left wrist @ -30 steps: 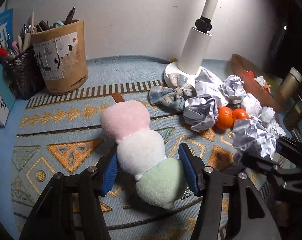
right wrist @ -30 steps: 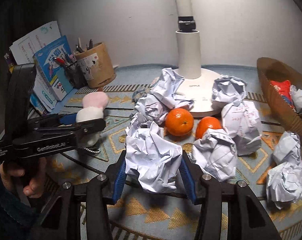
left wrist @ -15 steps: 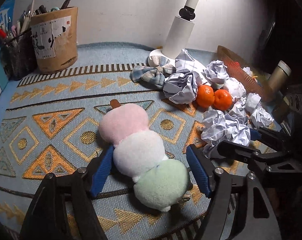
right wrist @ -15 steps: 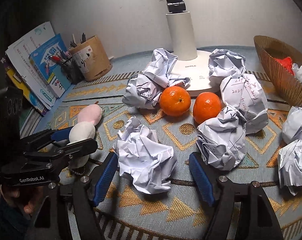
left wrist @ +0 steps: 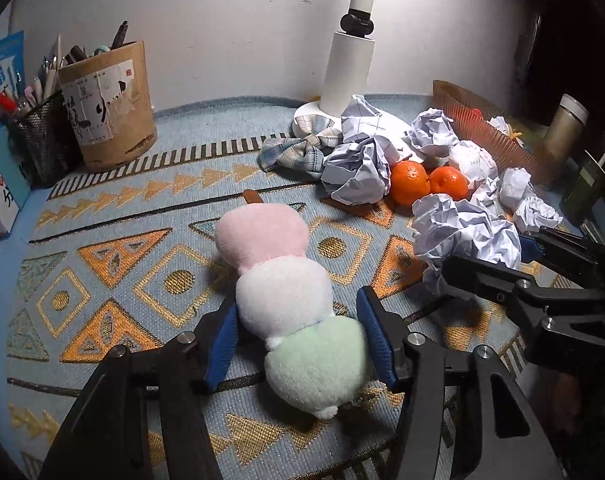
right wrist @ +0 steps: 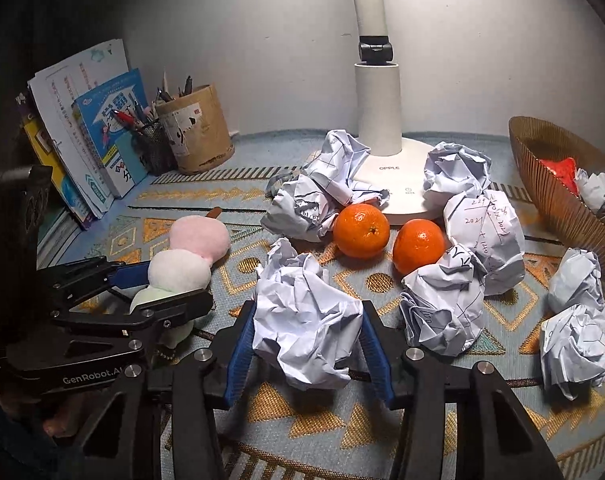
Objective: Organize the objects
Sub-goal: 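Carry the plush and paper ball over the bowl and open both tools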
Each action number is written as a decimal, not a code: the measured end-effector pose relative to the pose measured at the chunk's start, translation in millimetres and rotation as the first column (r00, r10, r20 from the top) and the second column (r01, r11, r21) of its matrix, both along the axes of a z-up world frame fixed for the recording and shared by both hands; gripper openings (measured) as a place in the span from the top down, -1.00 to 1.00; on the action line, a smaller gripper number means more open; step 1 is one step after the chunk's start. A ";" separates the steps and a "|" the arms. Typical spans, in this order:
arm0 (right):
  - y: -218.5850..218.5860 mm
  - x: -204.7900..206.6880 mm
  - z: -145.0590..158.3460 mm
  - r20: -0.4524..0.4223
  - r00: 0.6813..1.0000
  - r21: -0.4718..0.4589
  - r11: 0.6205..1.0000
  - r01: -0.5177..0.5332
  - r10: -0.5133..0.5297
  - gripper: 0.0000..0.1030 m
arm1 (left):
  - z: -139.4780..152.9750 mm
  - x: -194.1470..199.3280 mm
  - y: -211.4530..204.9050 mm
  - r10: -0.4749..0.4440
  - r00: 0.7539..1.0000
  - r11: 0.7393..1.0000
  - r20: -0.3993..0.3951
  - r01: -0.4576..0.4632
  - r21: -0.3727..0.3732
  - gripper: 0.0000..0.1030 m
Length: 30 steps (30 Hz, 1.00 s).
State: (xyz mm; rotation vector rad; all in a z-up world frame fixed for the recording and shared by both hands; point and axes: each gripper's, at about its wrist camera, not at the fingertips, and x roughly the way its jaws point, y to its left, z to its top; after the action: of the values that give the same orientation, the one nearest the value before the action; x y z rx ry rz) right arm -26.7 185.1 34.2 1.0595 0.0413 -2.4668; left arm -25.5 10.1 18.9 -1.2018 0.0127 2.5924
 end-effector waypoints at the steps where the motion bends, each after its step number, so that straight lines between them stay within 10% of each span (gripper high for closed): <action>1: 3.2 1.6 3.6 -0.009 1.000 -0.016 1.000 0.004 -0.004 0.05 | 2.3 1.3 0.7 -0.002 1.000 1.000 0.003 0.001 0.019 -0.04; 9: 49.4 11.0 68.1 -0.093 0.986 -0.110 0.986 0.128 -0.139 0.07 | 77.6 -9.3 63.9 -0.113 0.986 0.990 -0.125 0.122 0.067 -0.03; 15: 149.4 -13.7 118.3 -0.191 0.900 -0.118 0.919 0.375 -0.392 0.06 | 108.6 -59.9 146.5 -0.210 0.965 0.967 -0.155 0.229 0.115 -0.03; 19: 211.3 -44.0 116.4 -0.160 0.835 -0.111 0.850 0.515 -0.526 0.06 | 106.5 -97.8 197.4 -0.194 0.972 0.964 -0.131 0.213 0.157 -0.03; 25: 251.1 -85.3 88.5 -0.051 0.827 -0.122 0.825 0.551 -0.560 0.02 | 102.9 -128.3 242.5 -0.203 0.969 0.960 -0.144 0.226 0.167 -0.04; 30: 266.1 -101.1 79.9 0.002 0.830 -0.137 0.822 0.552 -0.557 -0.27 | 101.1 -129.1 257.1 -0.223 0.958 0.956 -0.178 0.251 0.152 -0.78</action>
State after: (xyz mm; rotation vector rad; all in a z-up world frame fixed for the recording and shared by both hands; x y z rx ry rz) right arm -127.8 451.1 114.1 1.0786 -0.4843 -2.9515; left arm -154.7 267.1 119.9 -0.8729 -0.0336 2.4138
